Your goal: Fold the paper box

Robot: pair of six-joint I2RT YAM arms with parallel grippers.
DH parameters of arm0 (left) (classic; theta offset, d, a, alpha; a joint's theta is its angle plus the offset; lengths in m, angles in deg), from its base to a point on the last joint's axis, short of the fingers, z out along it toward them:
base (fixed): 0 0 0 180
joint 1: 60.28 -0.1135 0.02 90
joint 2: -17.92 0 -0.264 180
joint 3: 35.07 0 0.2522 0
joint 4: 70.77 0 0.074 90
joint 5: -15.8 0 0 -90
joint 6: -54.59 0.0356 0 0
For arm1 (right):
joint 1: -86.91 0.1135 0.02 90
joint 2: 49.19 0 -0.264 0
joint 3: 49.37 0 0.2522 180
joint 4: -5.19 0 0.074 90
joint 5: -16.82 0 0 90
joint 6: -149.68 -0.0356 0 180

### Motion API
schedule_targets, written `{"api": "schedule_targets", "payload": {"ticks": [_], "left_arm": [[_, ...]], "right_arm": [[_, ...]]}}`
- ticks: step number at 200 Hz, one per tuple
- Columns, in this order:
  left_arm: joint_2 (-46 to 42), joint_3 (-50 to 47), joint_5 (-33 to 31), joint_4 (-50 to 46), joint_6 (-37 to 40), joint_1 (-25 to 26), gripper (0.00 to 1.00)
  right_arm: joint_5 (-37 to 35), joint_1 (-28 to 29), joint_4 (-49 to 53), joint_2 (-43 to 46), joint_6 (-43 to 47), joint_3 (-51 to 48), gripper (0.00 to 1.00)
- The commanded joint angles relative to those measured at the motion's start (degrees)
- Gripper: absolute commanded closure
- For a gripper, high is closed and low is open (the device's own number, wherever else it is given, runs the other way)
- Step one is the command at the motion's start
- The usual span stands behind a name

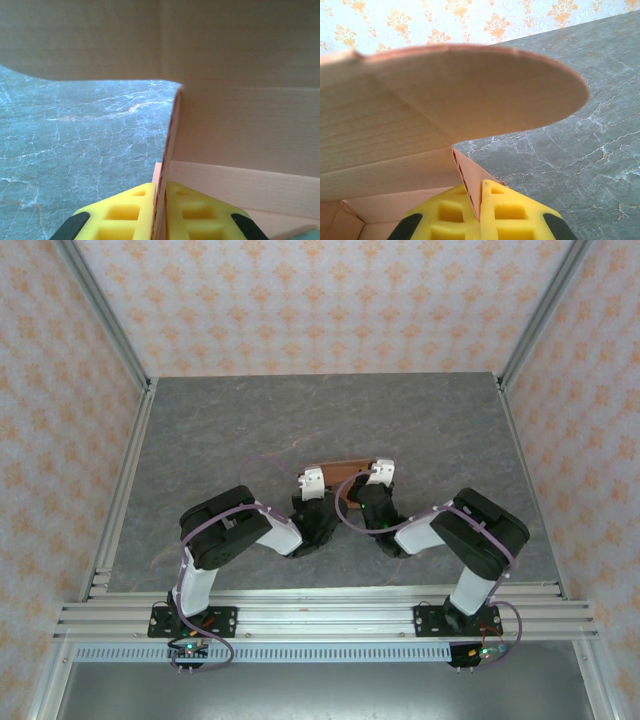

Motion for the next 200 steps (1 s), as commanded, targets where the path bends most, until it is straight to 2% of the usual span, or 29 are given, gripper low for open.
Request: {"api": "schedule_targets", "payload": {"ticks": [1,65,128,167,200], "left_arm": [[0.86,-2.56,-1.45,-1.26,-0.29,0.29,0.87],[0.19,-4.74,-1.41,0.37,-0.65,0.27,0.86],[-3.84,-4.26,0.64,-2.30,-1.21,0.31,0.78],[-7.47,-4.28,1.38,-4.95,-2.47,0.31,0.68],[-10.47,-4.29,1.66,-7.63,-2.77,0.18,0.65]], "right_arm": [[3.04,0.84,0.27,-3.76,1.03,-3.37,0.98],[2.50,0.84,-7.00,-7.11,3.77,-5.86,0.98],[0.06,0.84,-0.08,-4.35,3.23,-4.18,0.99],[-1.11,0.84,3.10,-3.43,3.50,-3.16,0.99],[-1.63,0.84,5.57,-2.24,4.22,-1.94,1.00]]}}
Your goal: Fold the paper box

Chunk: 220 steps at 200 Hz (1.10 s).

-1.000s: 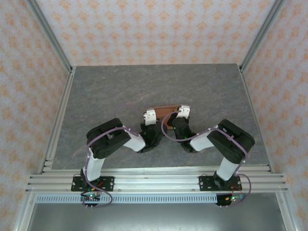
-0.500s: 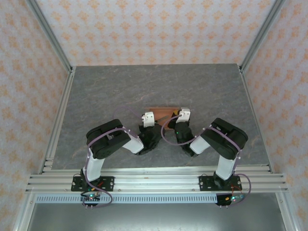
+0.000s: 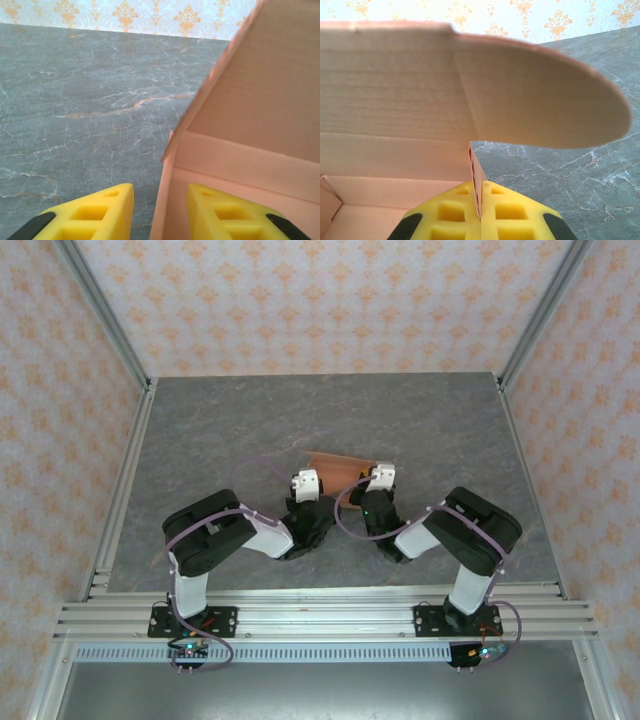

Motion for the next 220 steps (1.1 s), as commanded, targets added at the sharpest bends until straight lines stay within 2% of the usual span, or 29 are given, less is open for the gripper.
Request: {"api": "schedule_targets", "payload": {"ticks": [1,34,58,74,94,107,128,166,200,220], "left_arm": [[-3.37,-0.71,-0.80,-3.58,-1.61,-0.11,0.65],[-5.49,-2.09,0.80,-4.67,-2.04,-0.52,0.62],[-9.63,-4.97,5.45,-4.87,-1.01,-1.61,0.60],[-14.76,-7.69,11.98,-6.66,0.08,-4.02,0.59],[-22.21,-11.40,24.60,-9.11,2.50,-10.11,0.56],[-26.73,-12.77,32.77,-11.12,5.60,-13.79,0.53],[-30.85,-11.43,41.33,-16.40,11.63,-17.41,0.48],[-27.28,-6.92,54.24,-18.12,17.56,-22.36,0.39],[-21.77,-3.21,57.31,-17.20,21.41,-22.45,0.37],[-18.43,-1.11,56.69,-16.76,22.63,-22.45,0.38]], "right_arm": [[0.16,0.40,11.54,-0.43,0.03,0.00,0.99],[-0.42,0.41,15.11,0.72,0.41,1.52,1.00],[-0.42,0.40,18.53,1.42,1.00,3.20,1.00],[-0.24,0.31,19.86,1.79,1.42,4.04,1.00],[0.11,0.32,21.51,2.05,1.62,5.01,1.00],[0.20,0.29,22.25,2.31,1.71,5.37,1.00],[0.11,0.22,22.19,2.22,2.08,5.46,1.00],[0.46,0.05,22.29,2.05,2.54,5.97,1.00],[0.46,-0.04,23.12,2.75,3.24,6.36,1.00],[0.46,-0.13,23.40,2.88,3.32,6.61,1.00]]}}
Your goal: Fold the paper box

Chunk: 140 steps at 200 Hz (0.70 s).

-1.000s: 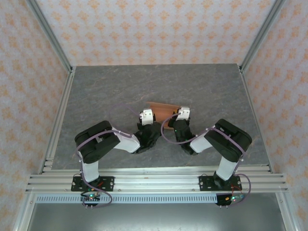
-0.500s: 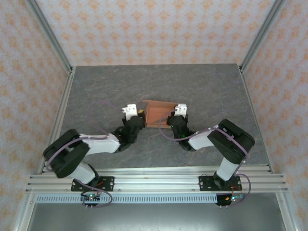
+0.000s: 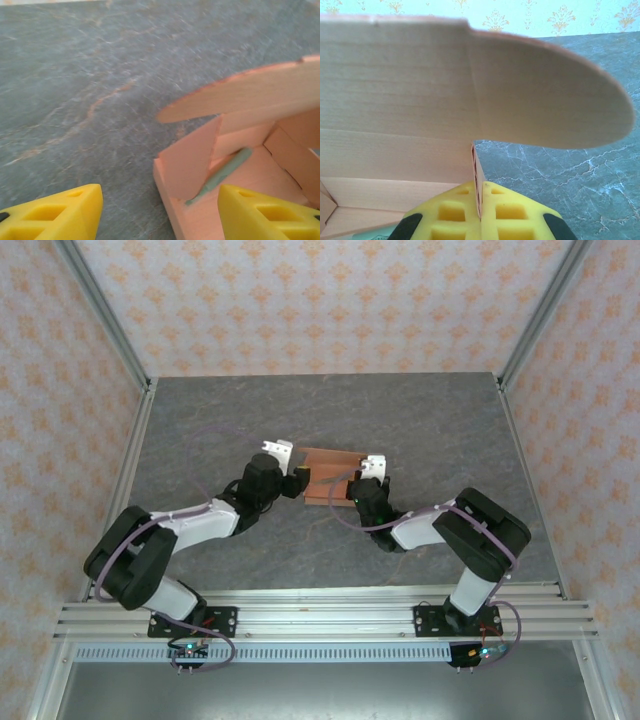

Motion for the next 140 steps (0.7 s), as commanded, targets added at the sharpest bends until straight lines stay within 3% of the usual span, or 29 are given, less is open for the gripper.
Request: {"api": "schedule_targets", "payload": {"ticks": [1,36,64,119,140], "left_arm": [[3.03,3.18,2.80,-0.67,4.28,-0.05,0.38],[6.36,5.50,-0.03,0.39,4.71,-0.05,0.45],[7.92,6.74,-2.72,0.80,5.00,-0.05,0.58],[10.95,8.90,-1.29,2.25,3.53,0.37,0.83],[11.25,9.52,-4.17,1.75,1.24,1.75,0.90]], "right_arm": [[0.96,-0.13,7.31,-0.09,0.70,-0.13,1.00],[1.05,-0.10,7.71,0.15,1.03,-0.04,1.00],[1.14,-0.13,7.86,-0.01,1.24,0.11,1.00],[1.50,-0.09,9.57,-0.13,0.91,1.39,1.00],[0.76,-0.04,11.71,0.17,-0.14,2.31,1.00]]}}
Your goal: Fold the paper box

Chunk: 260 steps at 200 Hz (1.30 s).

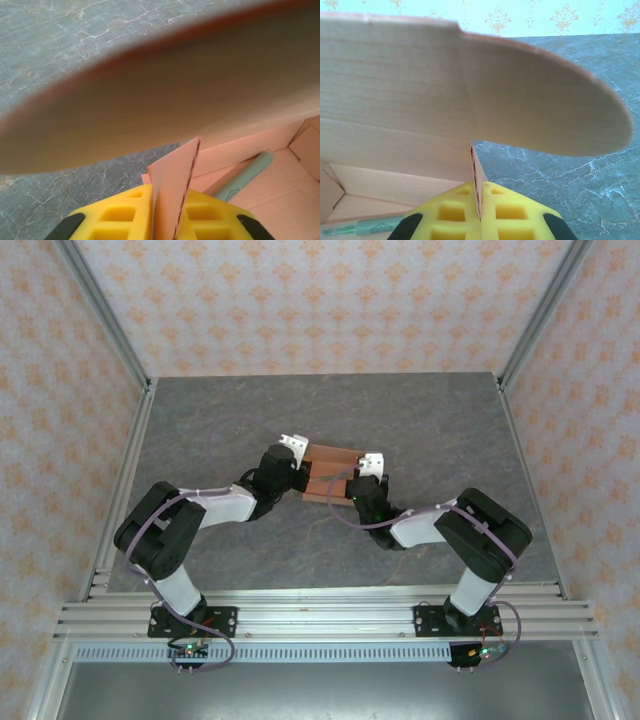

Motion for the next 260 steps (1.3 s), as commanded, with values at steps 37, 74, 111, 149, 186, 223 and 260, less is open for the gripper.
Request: {"api": "schedule_targets", "payload": {"ticks": [37,74,111,149,186,223,260], "left_arm": [[1.13,4.46,-11.66,-2.66,-7.76,5.52,0.98],[3.03,5.91,-20.73,-3.30,-12.09,10.07,0.99],[4.54,4.82,-27.85,-1.64,-15.81,12.77,1.00],[5.20,5.16,-32.23,-2.69,-18.39,14.89,1.00],[6.47,3.14,-37.20,0.75,-18.80,17.21,1.00],[8.32,0.30,-41.65,6.20,-18.80,19.08,1.00],[10.05,-1.77,-45.72,10.86,-18.00,21.00,1.00]], "right_arm": [[-1.39,0.60,12.25,0.48,-2.67,2.82,1.00],[-2.41,0.77,14.05,0.79,-4.72,4.21,1.00],[-1.98,1.03,13.45,0.46,-5.85,4.31,1.00],[-1.69,1.38,13.37,-0.23,-6.90,4.04,1.00],[-1.72,1.65,11.62,-0.22,-7.06,2.50,1.00],[-0.77,1.65,8.35,-0.14,-6.16,-0.52,1.00],[-1.44,1.65,5.45,-0.49,-4.21,-2.92,1.00]]}}
